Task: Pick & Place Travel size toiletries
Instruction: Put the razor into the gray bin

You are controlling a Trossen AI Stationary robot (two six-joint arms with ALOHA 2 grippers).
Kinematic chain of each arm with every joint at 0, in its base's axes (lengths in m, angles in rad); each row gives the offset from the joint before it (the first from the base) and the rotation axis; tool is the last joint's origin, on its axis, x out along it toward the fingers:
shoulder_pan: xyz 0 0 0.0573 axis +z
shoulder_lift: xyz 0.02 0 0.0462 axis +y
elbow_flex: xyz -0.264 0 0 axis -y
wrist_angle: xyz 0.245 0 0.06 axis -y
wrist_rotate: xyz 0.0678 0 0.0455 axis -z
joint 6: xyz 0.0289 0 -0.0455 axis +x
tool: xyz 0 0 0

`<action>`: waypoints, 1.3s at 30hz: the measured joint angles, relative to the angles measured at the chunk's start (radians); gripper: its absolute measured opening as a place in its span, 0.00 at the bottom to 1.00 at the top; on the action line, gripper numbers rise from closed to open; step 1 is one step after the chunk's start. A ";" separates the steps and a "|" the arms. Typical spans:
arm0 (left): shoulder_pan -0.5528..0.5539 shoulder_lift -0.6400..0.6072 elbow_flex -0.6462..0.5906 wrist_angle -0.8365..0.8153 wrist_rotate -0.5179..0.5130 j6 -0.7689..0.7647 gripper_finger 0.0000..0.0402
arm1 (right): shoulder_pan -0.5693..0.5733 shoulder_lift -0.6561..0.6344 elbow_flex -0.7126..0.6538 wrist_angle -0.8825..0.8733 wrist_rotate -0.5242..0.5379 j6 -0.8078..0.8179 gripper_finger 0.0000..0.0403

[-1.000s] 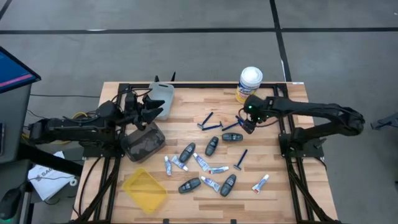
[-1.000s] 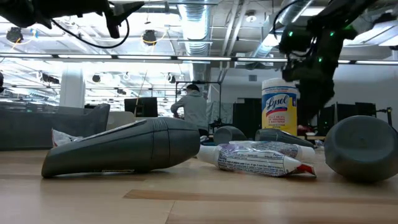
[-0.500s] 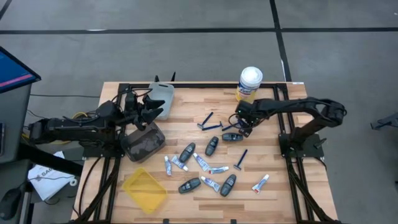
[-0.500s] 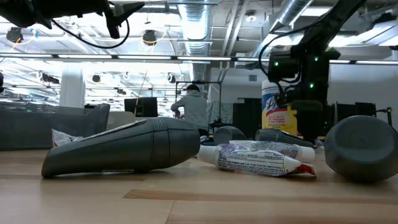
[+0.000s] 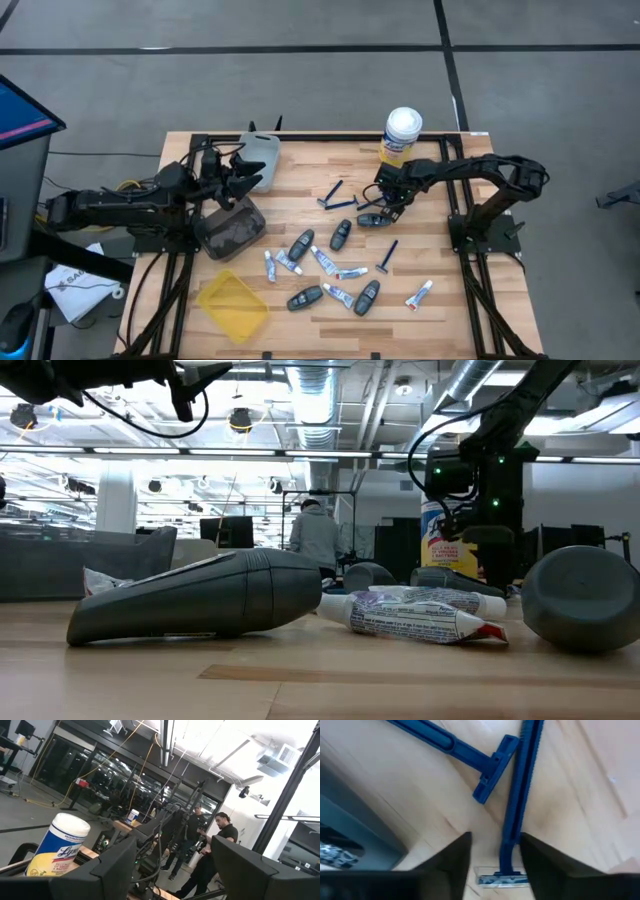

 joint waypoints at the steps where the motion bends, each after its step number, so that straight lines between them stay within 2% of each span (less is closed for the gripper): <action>1: 0.000 0.000 0.000 0.000 0.000 0.000 0.63 | 0.000 -0.004 -0.002 0.000 -0.003 0.006 0.29; 5: 0.000 0.000 0.000 0.000 0.000 0.000 0.63 | 0.002 -0.005 -0.002 -0.004 -0.005 0.007 0.10; 8: 0.000 0.000 0.000 0.000 0.000 0.000 0.63 | 0.001 -0.001 0.000 -0.010 -0.014 0.023 0.04; 13: 0.000 0.000 0.000 0.000 0.001 -0.001 0.63 | -0.001 -0.014 -0.003 -0.019 -0.011 0.060 0.05; 17: 0.000 0.000 0.000 0.001 0.001 -0.001 0.63 | -0.004 -0.068 0.008 -0.071 0.009 0.059 0.03; 23: 0.000 0.000 0.000 0.002 0.001 -0.019 0.63 | -0.028 -0.160 0.093 -0.109 0.000 0.062 0.03; 27: 0.000 0.013 0.000 0.007 0.000 -0.028 0.63 | -0.022 -0.223 0.174 -0.074 -0.029 0.062 0.02; 33: 0.000 0.100 0.000 0.041 -0.004 -0.036 0.63 | 0.038 -0.239 0.343 0.036 -0.061 0.059 0.02; 39: 0.000 0.251 0.000 0.216 -0.002 -0.053 0.63 | 0.111 -0.197 0.491 0.174 -0.065 0.052 0.00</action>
